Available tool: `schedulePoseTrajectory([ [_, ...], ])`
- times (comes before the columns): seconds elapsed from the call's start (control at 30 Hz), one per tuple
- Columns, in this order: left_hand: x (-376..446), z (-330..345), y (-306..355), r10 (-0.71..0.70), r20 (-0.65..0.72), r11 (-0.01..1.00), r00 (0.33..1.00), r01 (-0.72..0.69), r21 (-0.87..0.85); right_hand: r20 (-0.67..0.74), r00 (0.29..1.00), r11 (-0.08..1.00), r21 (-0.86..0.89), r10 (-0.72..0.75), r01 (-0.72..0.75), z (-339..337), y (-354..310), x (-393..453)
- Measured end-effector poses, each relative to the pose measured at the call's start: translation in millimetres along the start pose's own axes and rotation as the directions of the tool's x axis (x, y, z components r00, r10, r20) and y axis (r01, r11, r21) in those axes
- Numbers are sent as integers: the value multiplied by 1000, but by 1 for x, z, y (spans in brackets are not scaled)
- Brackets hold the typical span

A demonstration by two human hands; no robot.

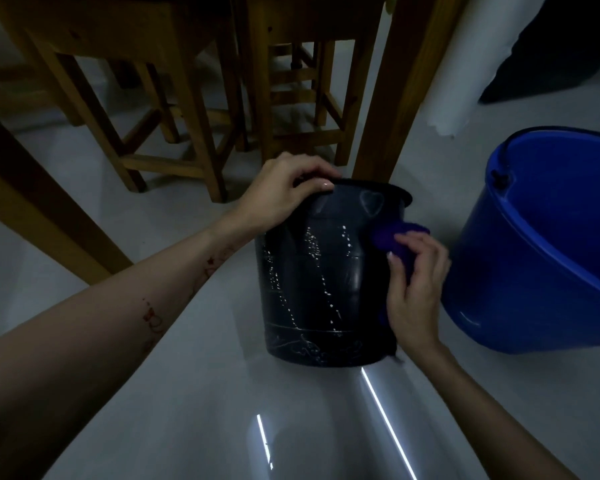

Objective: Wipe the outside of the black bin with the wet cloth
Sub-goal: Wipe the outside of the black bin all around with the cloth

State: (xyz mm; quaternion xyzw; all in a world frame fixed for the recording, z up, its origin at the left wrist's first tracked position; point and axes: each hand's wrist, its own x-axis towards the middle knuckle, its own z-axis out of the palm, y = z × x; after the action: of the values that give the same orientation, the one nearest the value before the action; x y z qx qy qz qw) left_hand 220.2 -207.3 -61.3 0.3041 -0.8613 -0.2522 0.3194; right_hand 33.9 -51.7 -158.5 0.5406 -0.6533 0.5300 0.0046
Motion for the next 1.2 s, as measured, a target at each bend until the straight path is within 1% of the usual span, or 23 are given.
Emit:
schedulePoseTrajectory([
  [0.07, 0, 3, 3, 93, 36, 990, 995, -97, 100, -44, 998, 999, -9, 37, -38, 7, -4, 19],
  [0.1, 1, 3, 3, 120, 61, 985, 991, -127, 117, -48, 999, 999, -26, 21, -22, 11, -6, 25],
  [0.2, 2, 4, -2, 120, 132, 978, 984, -140, 154, 15, 996, 993, -75, -92, 93, 20, -13, 31],
  [0.3, -1, 4, -8, 90, 188, 980, 978, -120, 156, 95, 966, 959, -130, -239, 250, 23, -17, 21],
  [0.4, -3, 4, -9, 66, 184, 975, 981, -102, 196, 148, 903, 888, -175, -404, 426, 23, -17, -1],
  [0.47, -2, 6, -9, 56, 193, 977, 980, -94, 193, 189, 857, 846, -162, -479, 508, 19, -10, -19],
  [0.57, 0, 11, -8, 49, 203, 980, 978, -86, 179, 252, 819, 818, -137, -516, 558, 9, 6, -51],
  [0.67, 1, 10, -8, 73, 191, 985, 979, -101, 137, 324, 789, 790, -164, -522, 590, -3, 27, -82],
  [0.77, 2, 9, -6, 85, 181, 992, 980, -101, 79, 460, 693, 738, -112, -556, 666, -18, 40, -98],
  [0.8, 2, 8, -5, 89, 180, 993, 980, -101, 61, 476, 672, 728, -93, -567, 680, -23, 39, -94],
  [0.83, 3, 8, -5, 92, 177, 994, 980, -101, 41, 464, 684, 739, -87, -563, 668, -27, 35, -86],
  [0.87, 3, 7, -5, 92, 173, 995, 981, -97, 21, 419, 735, 778, -98, -534, 621, -28, 30, -75],
  [0.93, 2, 5, -5, 87, 163, 996, 983, -87, -8, 243, 882, 887, -129, -405, 443, -25, 19, -45],
  [0.97, 2, 5, -4, 76, 157, 997, 985, -76, -7, 154, 938, 935, -133, -309, 330, -20, 14, -28],
  [1.0, 3, 4, -3, 63, 151, 998, 987, -64, 4, 88, 974, 968, -128, -206, 217, -16, 8, -9],
  [1.07, 6, 3, -1, 41, 139, 997, 989, -49, 51, 21, 999, 994, -96, -43, 45, -4, 0, 20],
  [1.1, 9, 3, 0, 41, 137, 995, 990, -53, 86, 18, 1000, 997, -82, 4, -3, 3, -2, 29],
  [1.13, 11, 2, 0, 50, 137, 990, 989, -67, 123, 26, 999, 997, -75, 26, -24, 10, -4, 34],
  [1.2, 10, 1, 0, 59, 121, 981, 991, -80, 175, 46, 999, 997, -81, 2, 2, 21, -8, 36],
])
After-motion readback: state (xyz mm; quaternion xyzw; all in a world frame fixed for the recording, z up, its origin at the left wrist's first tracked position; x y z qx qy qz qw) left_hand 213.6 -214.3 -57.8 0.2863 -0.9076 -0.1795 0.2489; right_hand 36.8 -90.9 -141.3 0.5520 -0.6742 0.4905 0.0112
